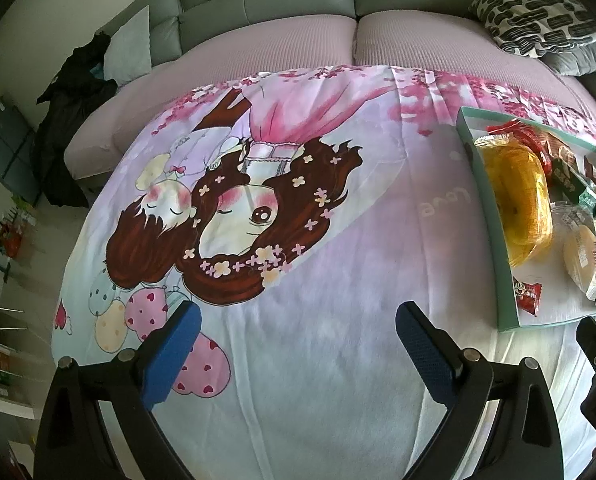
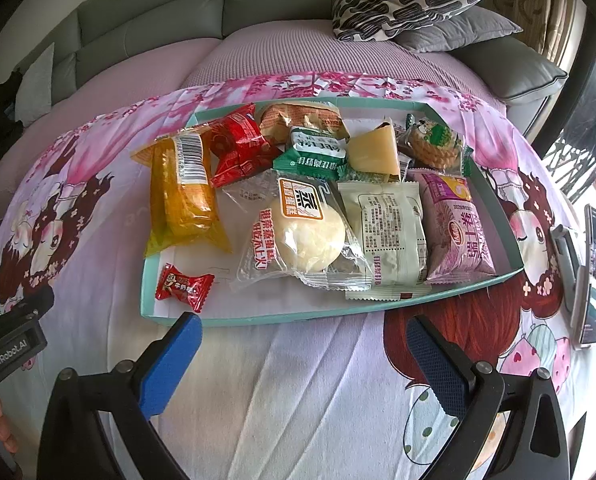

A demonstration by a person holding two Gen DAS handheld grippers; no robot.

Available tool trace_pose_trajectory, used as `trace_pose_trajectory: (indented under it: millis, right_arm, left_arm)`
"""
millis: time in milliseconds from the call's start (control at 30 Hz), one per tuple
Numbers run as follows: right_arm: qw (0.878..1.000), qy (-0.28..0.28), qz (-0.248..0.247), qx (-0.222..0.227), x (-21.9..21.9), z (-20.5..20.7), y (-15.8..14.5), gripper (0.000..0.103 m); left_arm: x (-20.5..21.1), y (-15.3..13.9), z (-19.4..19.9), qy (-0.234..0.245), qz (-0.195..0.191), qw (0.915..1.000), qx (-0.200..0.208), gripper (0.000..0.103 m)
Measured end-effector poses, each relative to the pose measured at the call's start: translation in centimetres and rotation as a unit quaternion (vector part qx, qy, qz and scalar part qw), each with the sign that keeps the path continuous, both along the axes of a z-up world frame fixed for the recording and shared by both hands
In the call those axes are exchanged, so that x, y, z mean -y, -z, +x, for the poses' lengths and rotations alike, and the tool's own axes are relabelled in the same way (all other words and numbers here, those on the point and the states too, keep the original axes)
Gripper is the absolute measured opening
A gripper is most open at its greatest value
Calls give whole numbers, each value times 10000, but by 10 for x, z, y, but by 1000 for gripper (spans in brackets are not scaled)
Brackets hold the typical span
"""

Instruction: Organize snacks

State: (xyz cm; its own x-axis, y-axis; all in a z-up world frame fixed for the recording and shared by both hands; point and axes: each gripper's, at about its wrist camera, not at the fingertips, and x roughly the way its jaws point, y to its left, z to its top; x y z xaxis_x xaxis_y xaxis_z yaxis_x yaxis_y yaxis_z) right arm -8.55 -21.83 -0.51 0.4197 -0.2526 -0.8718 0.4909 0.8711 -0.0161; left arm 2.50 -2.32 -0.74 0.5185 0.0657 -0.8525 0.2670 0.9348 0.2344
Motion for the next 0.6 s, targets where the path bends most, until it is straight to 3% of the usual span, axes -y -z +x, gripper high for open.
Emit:
trace_pose_trajectory:
  millis: [600]
  right_arm:
    - [10000,-12,4,-25,-1,-2,3,103]
  left_arm:
    - [-1,0,0,18,-1,10000,-1,98]
